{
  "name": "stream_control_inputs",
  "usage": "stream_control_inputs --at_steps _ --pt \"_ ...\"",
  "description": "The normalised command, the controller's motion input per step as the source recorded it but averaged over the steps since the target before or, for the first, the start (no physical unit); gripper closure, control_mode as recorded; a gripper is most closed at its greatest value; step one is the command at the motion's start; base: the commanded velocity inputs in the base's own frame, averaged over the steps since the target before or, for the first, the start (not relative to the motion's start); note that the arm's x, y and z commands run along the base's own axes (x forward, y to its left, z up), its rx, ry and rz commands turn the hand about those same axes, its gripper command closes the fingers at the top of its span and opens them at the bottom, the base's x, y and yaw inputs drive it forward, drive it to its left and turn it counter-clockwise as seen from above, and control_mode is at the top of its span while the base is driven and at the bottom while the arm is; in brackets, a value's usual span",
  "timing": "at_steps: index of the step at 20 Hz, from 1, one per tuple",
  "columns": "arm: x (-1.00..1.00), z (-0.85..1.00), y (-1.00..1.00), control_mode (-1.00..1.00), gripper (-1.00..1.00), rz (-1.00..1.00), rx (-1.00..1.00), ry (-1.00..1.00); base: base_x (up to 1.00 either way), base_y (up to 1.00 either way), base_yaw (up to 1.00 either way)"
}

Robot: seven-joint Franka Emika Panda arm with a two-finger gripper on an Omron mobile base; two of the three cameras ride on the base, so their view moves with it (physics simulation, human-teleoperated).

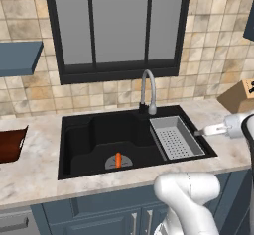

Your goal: Pick up all produce items and place them in the sink. Turn on the sink faucet to wash them. Then turn the sink off and put them in the tray.

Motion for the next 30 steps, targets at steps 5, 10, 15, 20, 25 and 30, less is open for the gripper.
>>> stream_control_inputs --at_steps 5,10,15,20,25,30 --pt "0.21 0.13 -0.05 -1.00 -1.00 0.02 0.01 -0.11 0.00 0.00 0.00" --pt "0.24 0.01 -0.03 -1.00 -1.00 0.03 0.00 -0.15 0.00 0.00 0.00" --pt "0.34 0.00 -0.06 -1.00 -1.00 0.04 0.00 -0.21 0.00 0.00 0.00" --pt "0.40 0.00 -0.04 -1.00 -1.00 0.04 0.00 -0.20 0.00 0.00 0.00" --pt "0.47 0.00 -0.07 -1.00 -1.00 0.06 0.00 -0.20 0.00 0.00 0.00" --pt "0.51 -0.08 -0.11 -1.00 -1.00 0.04 0.00 -0.13 0.00 0.00 0.00"
